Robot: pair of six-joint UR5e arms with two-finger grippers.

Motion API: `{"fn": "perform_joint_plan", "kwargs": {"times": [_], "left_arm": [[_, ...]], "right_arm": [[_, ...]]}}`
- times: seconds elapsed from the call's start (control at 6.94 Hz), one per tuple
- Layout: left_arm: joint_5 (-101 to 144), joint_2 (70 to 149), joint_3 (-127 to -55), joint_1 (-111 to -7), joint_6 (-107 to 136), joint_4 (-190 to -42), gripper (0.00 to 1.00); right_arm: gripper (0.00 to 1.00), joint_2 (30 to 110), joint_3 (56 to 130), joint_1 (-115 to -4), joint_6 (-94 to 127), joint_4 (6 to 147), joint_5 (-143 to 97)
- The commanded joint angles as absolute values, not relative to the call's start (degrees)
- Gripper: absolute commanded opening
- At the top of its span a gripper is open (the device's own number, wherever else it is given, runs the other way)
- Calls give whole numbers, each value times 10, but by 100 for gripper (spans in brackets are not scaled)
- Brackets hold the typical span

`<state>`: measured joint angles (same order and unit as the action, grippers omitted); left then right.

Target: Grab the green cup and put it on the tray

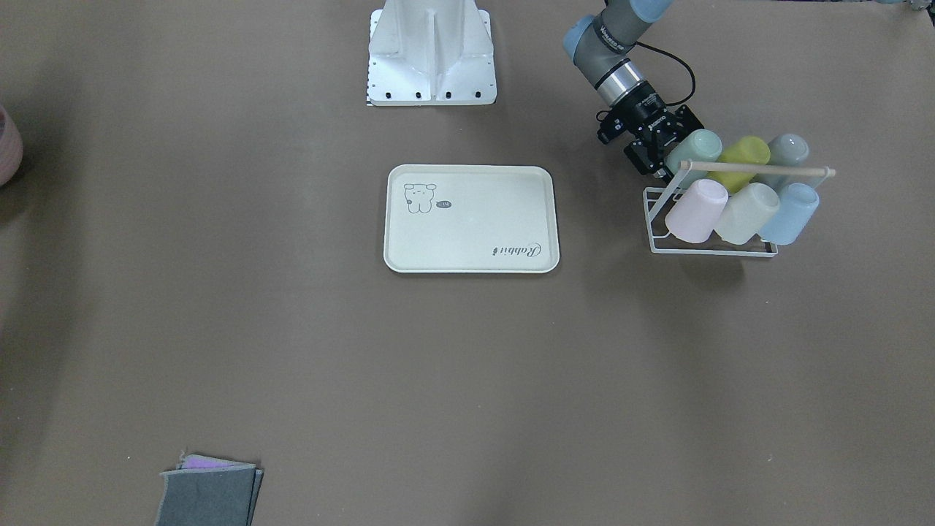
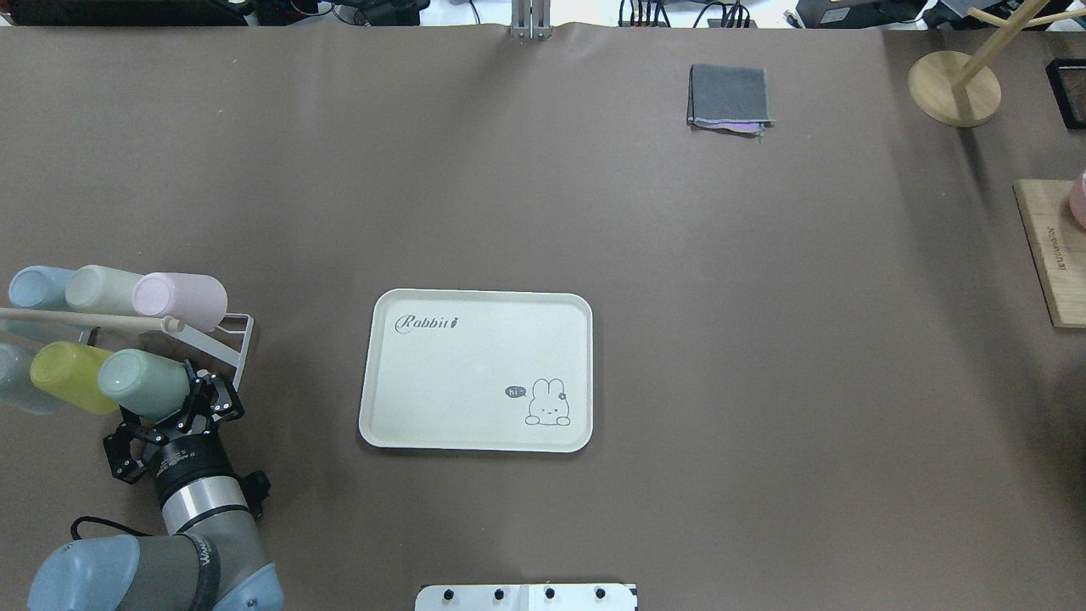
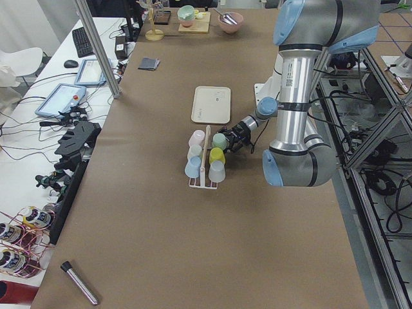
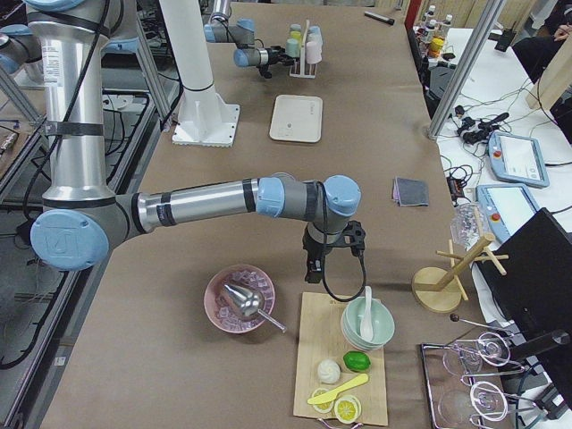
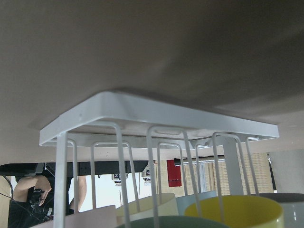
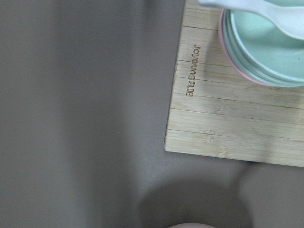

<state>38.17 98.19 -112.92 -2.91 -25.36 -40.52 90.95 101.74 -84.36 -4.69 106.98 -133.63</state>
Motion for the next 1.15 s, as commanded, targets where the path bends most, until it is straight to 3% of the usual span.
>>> {"fn": "perform_joint_plan", "kwargs": {"times": [0.0,0.43,1.01], "left_arm": [[381,986,-1130,-30,-263,-405,81],[381,985,-1136,-39,-262,-404,74],[381,978,-1168,-45,-262,-403,73]], "right_arm": [[100,911,991,-862,-54,1063,-1329],[100,912,979,-862,-46,1061,-1320],[100,917,985,-874,-44,1063,-1336]]}}
